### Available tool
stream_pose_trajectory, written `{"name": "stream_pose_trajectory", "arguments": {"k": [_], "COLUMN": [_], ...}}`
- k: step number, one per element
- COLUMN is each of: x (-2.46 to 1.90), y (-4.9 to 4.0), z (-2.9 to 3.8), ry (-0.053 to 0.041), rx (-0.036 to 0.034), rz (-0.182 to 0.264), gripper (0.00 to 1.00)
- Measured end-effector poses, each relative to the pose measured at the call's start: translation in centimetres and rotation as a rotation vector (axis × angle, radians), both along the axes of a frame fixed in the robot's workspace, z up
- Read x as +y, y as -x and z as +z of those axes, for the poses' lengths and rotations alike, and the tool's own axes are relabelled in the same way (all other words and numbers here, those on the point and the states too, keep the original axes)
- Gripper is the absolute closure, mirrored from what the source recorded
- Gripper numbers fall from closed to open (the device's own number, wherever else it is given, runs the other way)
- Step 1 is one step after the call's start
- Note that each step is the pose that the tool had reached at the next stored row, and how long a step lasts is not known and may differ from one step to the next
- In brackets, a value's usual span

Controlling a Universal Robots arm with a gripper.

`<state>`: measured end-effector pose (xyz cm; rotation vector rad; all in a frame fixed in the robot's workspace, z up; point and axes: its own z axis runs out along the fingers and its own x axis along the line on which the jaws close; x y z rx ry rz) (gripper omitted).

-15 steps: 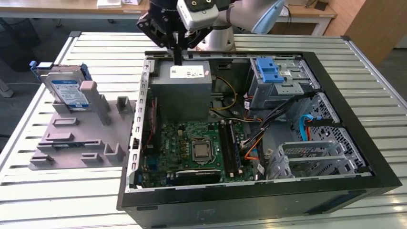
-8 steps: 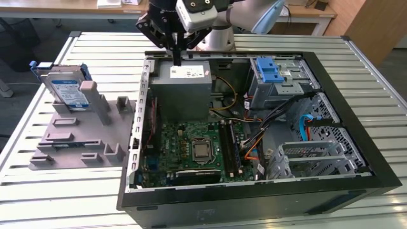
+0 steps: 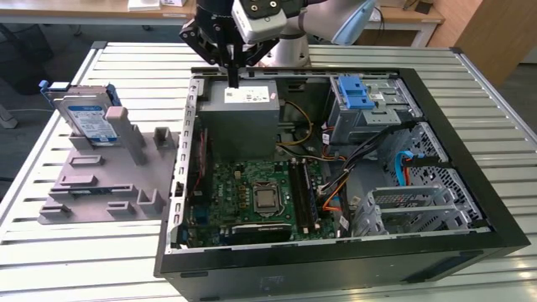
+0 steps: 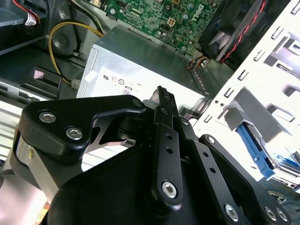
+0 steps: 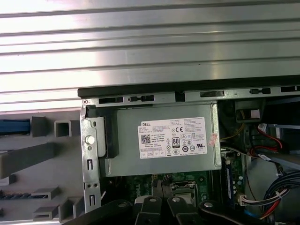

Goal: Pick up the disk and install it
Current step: 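Reach for the disk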

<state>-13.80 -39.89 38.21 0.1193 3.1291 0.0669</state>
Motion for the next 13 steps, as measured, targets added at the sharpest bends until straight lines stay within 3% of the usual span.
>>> {"name": "stream_pose_trajectory", "arguments": {"k": [7, 13], "x": [0.06, 0.48], "y": [0.79, 1.92], "z": [-0.05, -0.09], "ry": [0.0, -0.0001], "rx": [0.0, -0.0001], "rz": [0.0, 0.0], "gripper": [0.89, 0.89]}}
